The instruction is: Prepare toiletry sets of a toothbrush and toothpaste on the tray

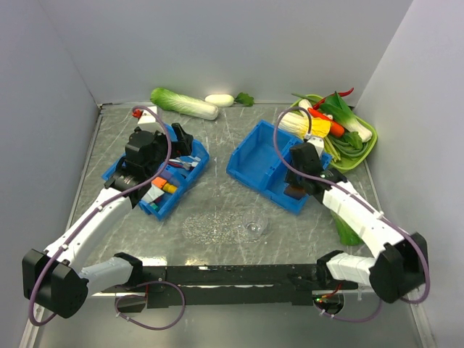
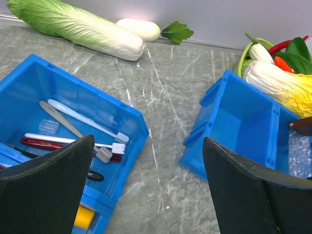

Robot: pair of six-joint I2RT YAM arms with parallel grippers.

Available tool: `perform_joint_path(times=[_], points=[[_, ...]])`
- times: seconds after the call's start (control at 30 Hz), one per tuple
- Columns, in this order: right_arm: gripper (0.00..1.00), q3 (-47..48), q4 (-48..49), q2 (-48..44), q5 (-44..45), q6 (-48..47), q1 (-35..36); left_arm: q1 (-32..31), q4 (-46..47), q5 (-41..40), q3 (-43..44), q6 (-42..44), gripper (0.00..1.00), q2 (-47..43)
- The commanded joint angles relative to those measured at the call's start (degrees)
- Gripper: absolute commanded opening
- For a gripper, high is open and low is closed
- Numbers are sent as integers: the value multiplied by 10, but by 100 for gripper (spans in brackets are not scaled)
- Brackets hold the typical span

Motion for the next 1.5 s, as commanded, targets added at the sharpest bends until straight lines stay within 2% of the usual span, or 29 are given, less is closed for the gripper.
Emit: perform_joint_path(times=[0.0,0.3,0.47,0.57,0.7,0.93,1.1,1.47], points=[[0,28,26,-68,8,-61,-2,-2,11,15,21,-2,96,-16],[0,63,19,-133,-89,-200,12,-3,19,60,23,-1,96,-14],[0,89,11,-127,-132,-290,61,-9,22,167,38,17,96,3],[0,107,4,-109,-156,-336,116,-21,26,227,45,27,98,21],[0,134,14,-82,-228,-351,134,-42,38,255,39,40,98,21],[0,198,-19,-17,-241,-373,175,-63,62,240,17,76,98,-15],[0,234,-41,22,-231,-378,211,-82,51,185,13,107,97,-22],[0,245,-25,43,-221,-394,250,-93,33,130,21,121,98,7]])
